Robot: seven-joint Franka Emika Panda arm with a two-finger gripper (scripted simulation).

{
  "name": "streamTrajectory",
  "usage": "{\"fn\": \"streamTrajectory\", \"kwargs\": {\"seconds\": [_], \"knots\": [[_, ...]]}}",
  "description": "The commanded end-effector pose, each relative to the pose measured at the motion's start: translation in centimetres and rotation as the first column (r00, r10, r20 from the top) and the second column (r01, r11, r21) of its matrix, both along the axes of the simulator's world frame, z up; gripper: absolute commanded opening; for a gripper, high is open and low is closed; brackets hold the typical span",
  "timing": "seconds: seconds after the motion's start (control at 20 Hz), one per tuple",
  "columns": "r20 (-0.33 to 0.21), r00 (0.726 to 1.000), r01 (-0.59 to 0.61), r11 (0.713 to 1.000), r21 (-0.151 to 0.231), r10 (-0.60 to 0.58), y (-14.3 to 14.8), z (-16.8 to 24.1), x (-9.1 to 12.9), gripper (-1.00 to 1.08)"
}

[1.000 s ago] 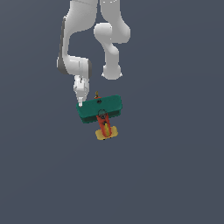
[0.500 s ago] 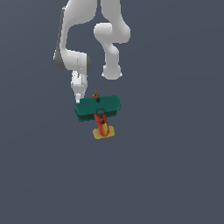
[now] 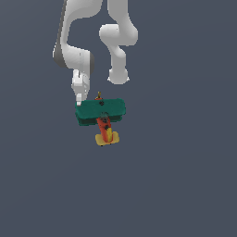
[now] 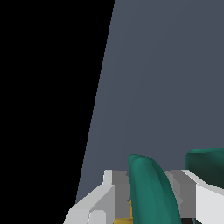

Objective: Pick up the object and move it to a goal position.

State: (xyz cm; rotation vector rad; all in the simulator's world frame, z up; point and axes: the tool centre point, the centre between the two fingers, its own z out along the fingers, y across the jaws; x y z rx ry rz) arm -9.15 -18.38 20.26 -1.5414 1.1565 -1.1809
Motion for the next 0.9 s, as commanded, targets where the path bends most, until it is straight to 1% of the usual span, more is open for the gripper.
{"fn": "streamTrajectory", "kwargs": {"seconds": [0.0,0.2,0.6,0.85], "knots": [[0.002,1.000,0.000,1.000,-0.001,0.000,-0.1,0.1,0.0,-1.00],[0.002,1.000,0.000,1.000,-0.001,0.000,0.1,0.5,0.1,-1.00],[0.000,1.000,-0.001,1.000,-0.001,0.001,1.0,2.4,0.3,-1.00],[0.002,1.000,0.000,1.000,-0.001,0.000,1.0,2.8,0.4,-1.00]]}}
